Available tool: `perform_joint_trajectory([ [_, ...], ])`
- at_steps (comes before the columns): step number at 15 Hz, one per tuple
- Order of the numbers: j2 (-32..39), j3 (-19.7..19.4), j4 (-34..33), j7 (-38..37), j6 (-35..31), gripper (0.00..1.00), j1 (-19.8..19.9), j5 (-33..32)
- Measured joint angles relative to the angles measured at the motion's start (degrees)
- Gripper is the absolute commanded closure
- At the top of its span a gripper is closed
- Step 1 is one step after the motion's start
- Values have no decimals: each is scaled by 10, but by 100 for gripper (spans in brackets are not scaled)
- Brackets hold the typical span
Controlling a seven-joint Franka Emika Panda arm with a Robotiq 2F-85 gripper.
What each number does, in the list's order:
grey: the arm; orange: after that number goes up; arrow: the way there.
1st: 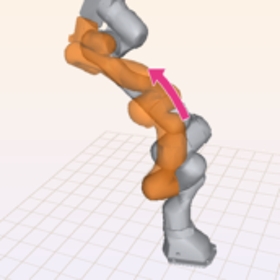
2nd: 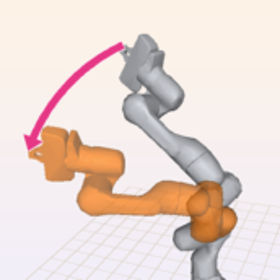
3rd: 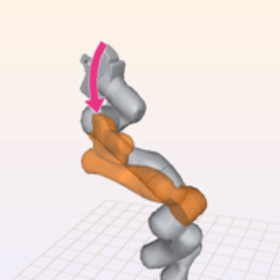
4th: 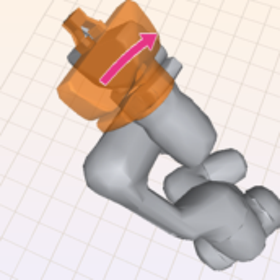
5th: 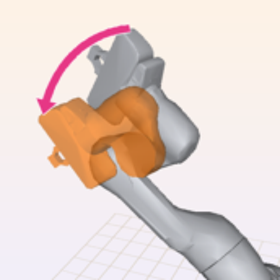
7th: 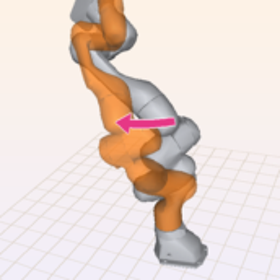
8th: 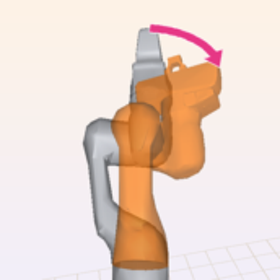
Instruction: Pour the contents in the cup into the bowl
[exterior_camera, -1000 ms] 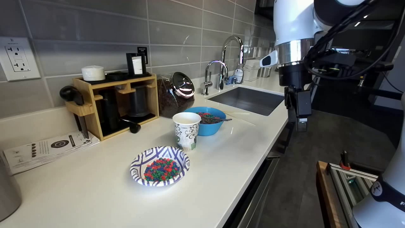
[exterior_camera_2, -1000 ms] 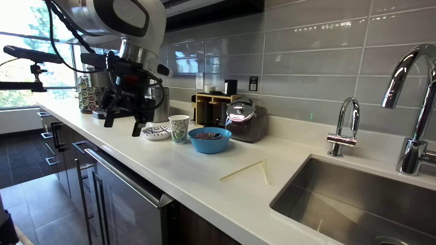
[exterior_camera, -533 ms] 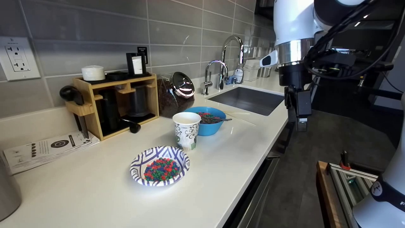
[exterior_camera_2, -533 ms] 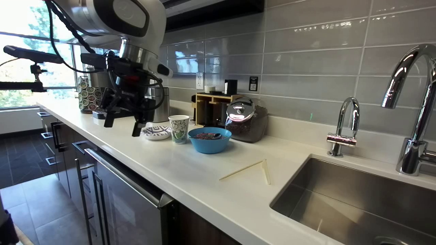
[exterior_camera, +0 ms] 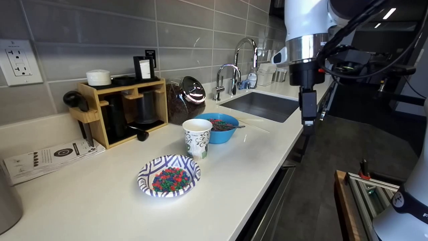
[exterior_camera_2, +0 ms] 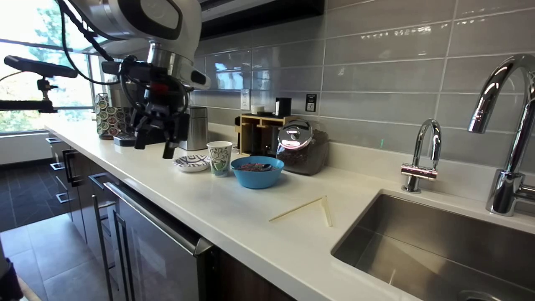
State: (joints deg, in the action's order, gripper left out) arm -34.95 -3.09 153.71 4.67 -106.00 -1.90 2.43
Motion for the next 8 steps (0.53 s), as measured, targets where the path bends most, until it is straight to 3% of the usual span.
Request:
perform_joint_trajectory([
  [4, 25, 55, -49, -146, -13, 0, 0, 48],
  [8, 68, 94, -96, -267, -98, 0, 2, 82],
])
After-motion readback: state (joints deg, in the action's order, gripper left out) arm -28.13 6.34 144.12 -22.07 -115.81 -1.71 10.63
